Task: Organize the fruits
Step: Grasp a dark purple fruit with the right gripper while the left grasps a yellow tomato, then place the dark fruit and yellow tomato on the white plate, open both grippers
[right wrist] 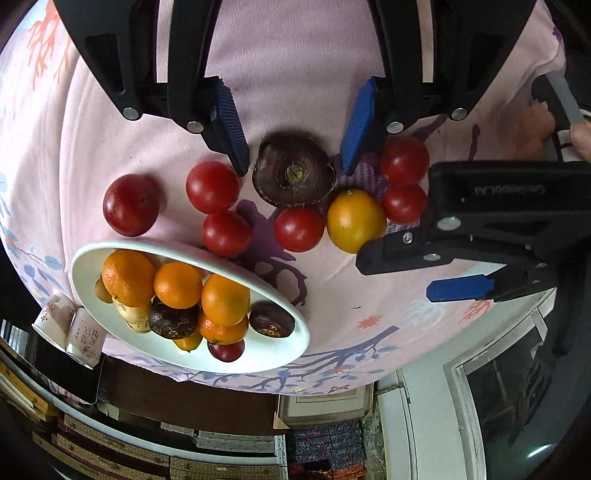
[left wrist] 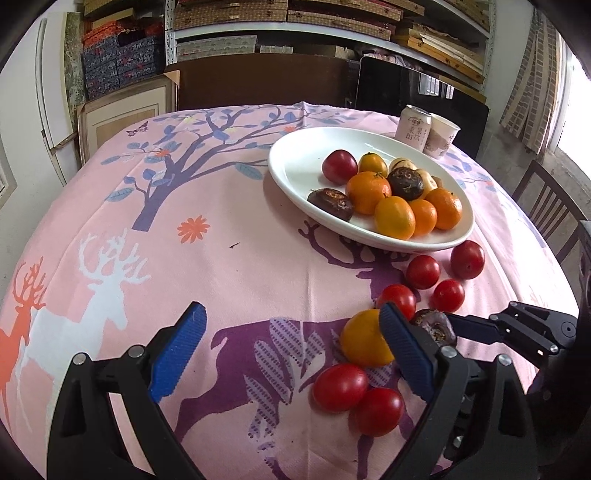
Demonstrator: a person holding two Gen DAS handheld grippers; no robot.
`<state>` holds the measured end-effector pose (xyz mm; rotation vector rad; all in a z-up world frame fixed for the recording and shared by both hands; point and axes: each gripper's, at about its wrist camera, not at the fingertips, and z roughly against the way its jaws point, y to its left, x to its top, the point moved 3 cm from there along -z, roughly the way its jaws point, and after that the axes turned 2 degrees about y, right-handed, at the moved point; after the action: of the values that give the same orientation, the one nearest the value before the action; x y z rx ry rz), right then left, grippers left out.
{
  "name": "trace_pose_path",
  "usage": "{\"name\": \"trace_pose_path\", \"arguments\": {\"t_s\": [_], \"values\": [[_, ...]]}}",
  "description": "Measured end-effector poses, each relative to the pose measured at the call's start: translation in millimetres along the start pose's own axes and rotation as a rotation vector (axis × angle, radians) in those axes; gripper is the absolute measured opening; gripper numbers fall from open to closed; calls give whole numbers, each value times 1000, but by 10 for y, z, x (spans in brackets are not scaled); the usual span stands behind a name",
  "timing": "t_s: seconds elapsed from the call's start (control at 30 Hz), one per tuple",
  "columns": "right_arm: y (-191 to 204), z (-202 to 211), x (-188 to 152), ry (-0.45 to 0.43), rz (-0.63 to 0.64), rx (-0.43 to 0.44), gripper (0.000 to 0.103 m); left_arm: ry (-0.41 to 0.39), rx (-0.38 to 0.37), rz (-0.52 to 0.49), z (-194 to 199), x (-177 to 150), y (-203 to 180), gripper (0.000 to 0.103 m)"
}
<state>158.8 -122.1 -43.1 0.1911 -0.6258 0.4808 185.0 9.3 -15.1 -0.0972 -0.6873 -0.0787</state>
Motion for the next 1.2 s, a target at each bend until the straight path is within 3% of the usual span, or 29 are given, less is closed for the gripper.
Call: {"name": "trace_pose_path", "arguments": {"t_s": [0.17, 0.37, 0.47, 0.5, 0.67, 0.7, 0.93, 1.1, 1.2], "values": [[-192, 160, -6, -45, -65, 45, 45, 55, -110, 31, -39, -48, -46, 93], [-588, 485, -18, -144, -187, 48, 45, 53, -112, -69, -74, -130, -306, 90], [-731, 494, -37, -137, -240, 52, 45, 67, -115, -120, -142, -180, -415, 64], [-743, 493, -40, -133, -246, 53, 45, 82, -125, -128, -183, -195, -439, 50], [-702, 486, -28, -136, -232, 68, 45, 59, -127, -131, -205, -174, -472, 45], [-710, 496, -27, -141, -234, 65, 45, 55, -149, -124, -184, -156, -473, 36], [-735, 707, 45, -233, -275, 47, 45, 12, -160, -3, 34, 112, -333, 36], [-753, 844, 348, -332, -236, -50, 45, -64, -156, 2, 189, 609, -372, 36], [-810, 725, 623, -350, -185, -103, 45, -84, -151, 49, 87, 930, -364, 37]]}}
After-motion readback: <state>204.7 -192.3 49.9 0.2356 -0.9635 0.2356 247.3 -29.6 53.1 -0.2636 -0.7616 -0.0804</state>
